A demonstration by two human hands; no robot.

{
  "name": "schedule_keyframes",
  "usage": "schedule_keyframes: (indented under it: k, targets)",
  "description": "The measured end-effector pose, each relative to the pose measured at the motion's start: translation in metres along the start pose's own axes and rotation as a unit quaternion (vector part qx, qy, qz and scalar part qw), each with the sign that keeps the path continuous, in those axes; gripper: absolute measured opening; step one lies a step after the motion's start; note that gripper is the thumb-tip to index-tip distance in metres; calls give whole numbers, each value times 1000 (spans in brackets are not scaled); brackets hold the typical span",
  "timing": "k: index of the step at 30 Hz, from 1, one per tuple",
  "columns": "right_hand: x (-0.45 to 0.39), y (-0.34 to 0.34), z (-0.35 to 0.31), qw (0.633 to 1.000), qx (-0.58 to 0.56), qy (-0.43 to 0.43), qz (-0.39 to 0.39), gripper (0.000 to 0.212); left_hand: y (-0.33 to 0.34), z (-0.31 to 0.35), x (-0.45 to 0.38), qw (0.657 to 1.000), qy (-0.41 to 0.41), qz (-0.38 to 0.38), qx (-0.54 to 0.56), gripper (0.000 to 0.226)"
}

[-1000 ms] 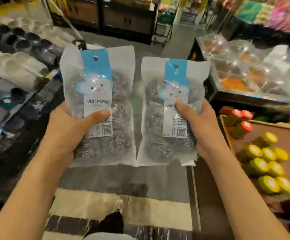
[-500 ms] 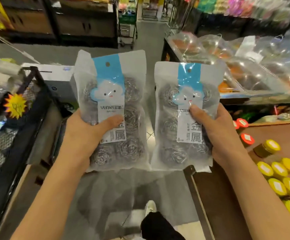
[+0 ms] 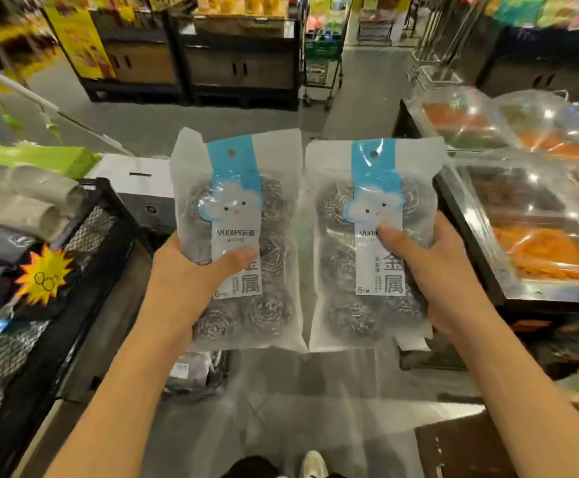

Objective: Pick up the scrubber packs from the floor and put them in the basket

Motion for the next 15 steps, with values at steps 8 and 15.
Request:
schedule_keyframes:
  k: [8, 15]
  targets:
    - [-135, 97, 26, 996, 8, 27, -90, 40, -30, -11, -90, 996, -30, 85, 22, 50]
    - [-212, 219, 49, 973, 26, 68, -220, 60, -86, -43, -159, 979, -63, 189, 52, 45]
Point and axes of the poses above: each hand's wrist, its own x-axis away from the middle knuckle, its own y-axis out of the palm, z = x × y, the point moved 6 cm from there along -x, towards the middle knuckle, and after that the axes turned 12 degrees about -x, right-handed, at the moved point
